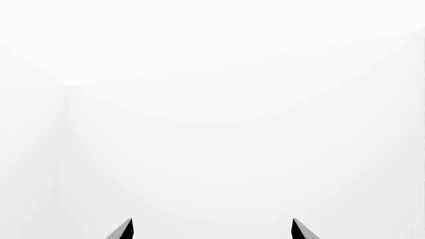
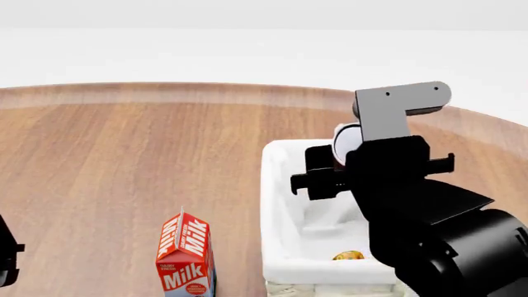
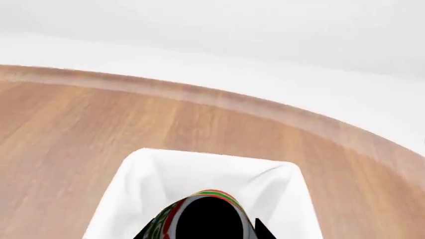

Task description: Pick up the alphabet soup and the tomato sauce, and put them in the basket.

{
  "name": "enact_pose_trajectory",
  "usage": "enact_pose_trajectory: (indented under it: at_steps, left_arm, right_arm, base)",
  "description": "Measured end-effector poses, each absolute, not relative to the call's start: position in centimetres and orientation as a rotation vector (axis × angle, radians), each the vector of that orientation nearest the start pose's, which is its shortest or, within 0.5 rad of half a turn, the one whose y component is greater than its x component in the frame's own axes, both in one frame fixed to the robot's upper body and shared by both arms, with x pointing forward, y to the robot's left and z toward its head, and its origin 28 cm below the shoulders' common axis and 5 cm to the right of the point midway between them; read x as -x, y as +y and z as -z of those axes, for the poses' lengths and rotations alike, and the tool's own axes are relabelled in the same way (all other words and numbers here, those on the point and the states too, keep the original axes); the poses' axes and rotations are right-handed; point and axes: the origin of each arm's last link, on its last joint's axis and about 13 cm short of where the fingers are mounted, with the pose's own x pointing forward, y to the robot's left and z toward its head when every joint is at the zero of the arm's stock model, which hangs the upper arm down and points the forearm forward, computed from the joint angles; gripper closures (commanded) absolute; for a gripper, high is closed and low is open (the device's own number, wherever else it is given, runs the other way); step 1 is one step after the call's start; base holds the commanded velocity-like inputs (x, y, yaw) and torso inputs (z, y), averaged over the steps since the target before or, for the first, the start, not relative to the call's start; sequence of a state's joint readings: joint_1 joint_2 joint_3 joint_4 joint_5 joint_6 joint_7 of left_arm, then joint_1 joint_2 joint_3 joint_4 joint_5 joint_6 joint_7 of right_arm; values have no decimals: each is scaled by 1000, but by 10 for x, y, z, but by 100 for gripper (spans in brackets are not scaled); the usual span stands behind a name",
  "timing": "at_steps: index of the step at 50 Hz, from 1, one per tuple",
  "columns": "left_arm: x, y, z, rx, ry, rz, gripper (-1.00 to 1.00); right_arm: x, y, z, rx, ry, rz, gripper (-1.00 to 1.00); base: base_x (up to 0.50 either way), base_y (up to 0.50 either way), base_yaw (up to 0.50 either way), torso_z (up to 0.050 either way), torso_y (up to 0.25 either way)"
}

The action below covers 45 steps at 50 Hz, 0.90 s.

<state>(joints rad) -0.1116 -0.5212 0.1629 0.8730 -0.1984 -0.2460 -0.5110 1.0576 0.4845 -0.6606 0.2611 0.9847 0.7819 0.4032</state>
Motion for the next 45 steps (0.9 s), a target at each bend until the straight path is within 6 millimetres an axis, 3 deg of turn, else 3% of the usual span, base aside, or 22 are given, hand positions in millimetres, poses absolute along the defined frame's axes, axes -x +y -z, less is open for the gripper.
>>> enact_pose_trajectory:
  at_steps: [22,45]
  left_arm:
    - [-179,228,-188,-133,-684,-84,-100]
    - [-179,228,-186,-131,-679,-82,-100]
  right_arm:
    - [-397,-133,-136,11,433,-53,100]
    - [-404,-131,-120,-8,455,-49,100]
  base:
    - [0,0,0,0,0]
    - [0,0,0,0,0]
